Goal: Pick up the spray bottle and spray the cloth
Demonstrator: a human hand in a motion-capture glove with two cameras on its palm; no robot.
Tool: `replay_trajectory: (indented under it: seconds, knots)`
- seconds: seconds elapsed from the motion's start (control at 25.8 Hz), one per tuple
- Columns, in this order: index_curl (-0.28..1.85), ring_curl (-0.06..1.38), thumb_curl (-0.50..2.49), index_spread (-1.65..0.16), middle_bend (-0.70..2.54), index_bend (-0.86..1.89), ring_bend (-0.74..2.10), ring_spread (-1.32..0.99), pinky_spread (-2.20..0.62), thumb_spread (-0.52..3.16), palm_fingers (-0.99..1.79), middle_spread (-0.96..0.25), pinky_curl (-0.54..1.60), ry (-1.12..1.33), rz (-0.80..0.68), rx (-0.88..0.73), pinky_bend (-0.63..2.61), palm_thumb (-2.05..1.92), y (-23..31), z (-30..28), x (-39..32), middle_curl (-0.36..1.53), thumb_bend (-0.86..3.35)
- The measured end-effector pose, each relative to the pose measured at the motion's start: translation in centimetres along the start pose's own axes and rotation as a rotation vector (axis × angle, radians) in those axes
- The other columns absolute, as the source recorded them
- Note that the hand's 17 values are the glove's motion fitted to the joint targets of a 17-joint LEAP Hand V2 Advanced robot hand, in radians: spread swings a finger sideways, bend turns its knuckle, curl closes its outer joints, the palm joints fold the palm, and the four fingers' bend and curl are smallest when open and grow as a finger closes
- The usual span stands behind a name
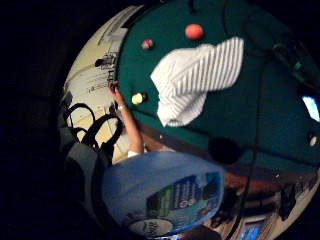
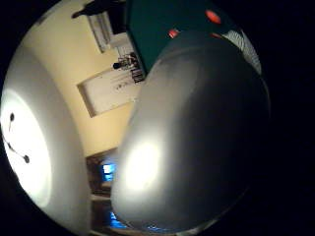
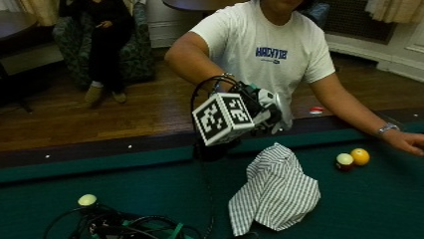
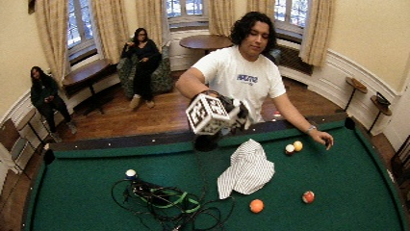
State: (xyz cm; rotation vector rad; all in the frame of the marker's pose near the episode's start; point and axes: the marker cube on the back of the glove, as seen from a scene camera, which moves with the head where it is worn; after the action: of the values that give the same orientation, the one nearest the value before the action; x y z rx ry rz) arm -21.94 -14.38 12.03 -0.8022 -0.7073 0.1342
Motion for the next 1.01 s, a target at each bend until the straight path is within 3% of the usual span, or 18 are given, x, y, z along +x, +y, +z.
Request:
replay_trajectory:
  seconds: [0.16,0.39,1.01]
  knots:
    - [0.57,0.50,0.78,-0.25,0.69,0.47,0.77,-0.21,-0.30,0.22,1.40,-0.19,0.42,0.081,0.203,-0.171,0.45,0.95,-2.1,3.8,2.8,0.56,-0.03]
    - [0.57,0.50,0.79,-0.25,0.69,0.46,0.77,-0.21,-0.30,0.22,1.40,-0.18,0.42,0.170,0.405,-0.300,0.45,0.95,-4.3,7.5,6.8,0.56,-0.03]
    - [0.58,0.49,0.81,-0.25,0.69,0.45,0.77,-0.22,-0.30,0.23,1.39,-0.19,0.42,0.374,0.620,-0.439,0.45,0.95,-7.0,11.6,11.6,0.56,-0.03]
